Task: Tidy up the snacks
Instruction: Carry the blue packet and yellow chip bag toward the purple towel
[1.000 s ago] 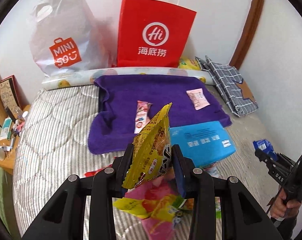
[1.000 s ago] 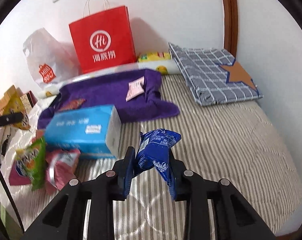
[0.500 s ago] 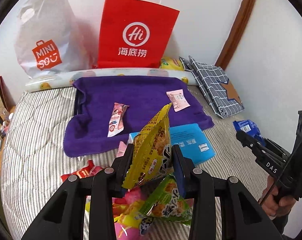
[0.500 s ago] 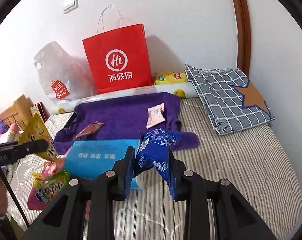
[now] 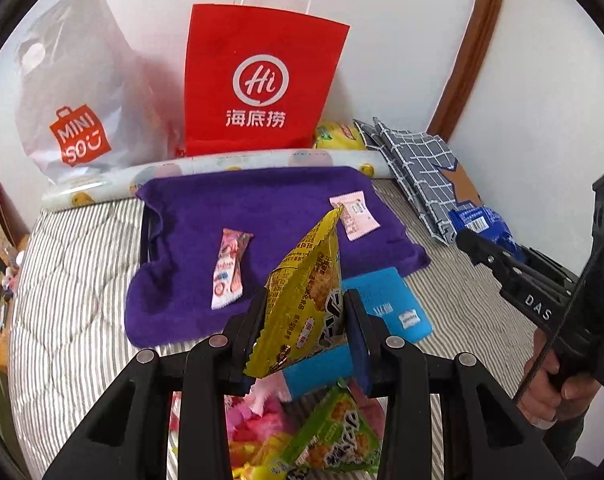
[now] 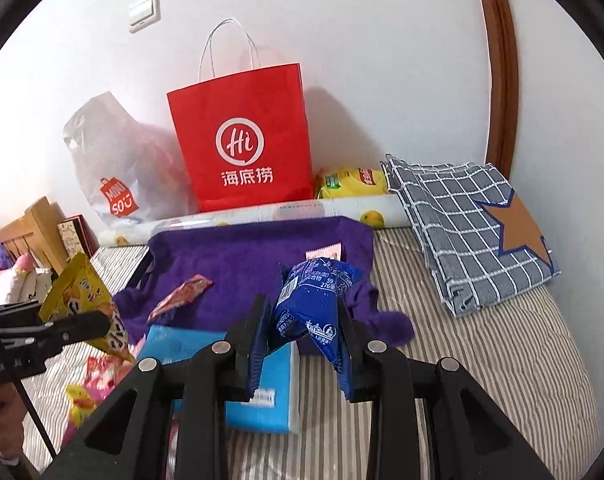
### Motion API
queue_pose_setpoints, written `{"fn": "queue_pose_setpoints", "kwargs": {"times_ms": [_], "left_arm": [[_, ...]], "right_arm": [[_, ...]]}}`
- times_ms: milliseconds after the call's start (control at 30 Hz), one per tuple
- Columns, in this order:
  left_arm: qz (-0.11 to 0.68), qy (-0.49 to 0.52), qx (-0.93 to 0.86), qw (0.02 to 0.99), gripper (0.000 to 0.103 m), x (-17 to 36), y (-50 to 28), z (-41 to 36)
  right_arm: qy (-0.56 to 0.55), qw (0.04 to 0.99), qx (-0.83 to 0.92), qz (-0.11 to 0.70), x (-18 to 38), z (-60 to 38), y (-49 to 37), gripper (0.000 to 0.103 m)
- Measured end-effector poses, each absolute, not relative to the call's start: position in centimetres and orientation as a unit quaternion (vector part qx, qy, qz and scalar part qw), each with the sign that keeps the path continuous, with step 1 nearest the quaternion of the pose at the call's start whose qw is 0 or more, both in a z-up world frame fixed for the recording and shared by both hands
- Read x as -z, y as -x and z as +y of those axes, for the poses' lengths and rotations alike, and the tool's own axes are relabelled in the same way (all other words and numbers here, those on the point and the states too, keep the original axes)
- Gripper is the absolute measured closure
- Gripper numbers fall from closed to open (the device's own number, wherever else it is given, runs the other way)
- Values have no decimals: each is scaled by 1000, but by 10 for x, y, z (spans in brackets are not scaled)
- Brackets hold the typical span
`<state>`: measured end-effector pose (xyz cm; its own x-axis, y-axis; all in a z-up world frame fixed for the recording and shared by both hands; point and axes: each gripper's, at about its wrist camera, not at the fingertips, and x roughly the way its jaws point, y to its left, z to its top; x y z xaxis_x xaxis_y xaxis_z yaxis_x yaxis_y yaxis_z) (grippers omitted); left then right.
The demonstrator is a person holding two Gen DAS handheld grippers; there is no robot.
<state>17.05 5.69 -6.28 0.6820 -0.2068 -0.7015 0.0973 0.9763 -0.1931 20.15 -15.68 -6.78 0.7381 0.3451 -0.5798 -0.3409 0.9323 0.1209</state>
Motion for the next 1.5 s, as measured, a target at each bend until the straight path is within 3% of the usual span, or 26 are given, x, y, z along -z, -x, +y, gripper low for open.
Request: {"fn": "queue_pose_setpoints", "kwargs": {"times_ms": [667,900,1100,1500], "left_arm": [[361,34,71,929,66,37,-253,75],[368,74,75,924,66,50,-281,101],[397,35,58,915,66,76,-298,97],[435,56,44,897,66,93,-306,105]], "right_arm": [[11,933,-186,309,50,-104,-294,75],[14,927,-192,322,81,-95,-322,75],[35,922,-182,339,110,-94,-331,75],[33,921,-188,339,124,-97,-332,75]]}}
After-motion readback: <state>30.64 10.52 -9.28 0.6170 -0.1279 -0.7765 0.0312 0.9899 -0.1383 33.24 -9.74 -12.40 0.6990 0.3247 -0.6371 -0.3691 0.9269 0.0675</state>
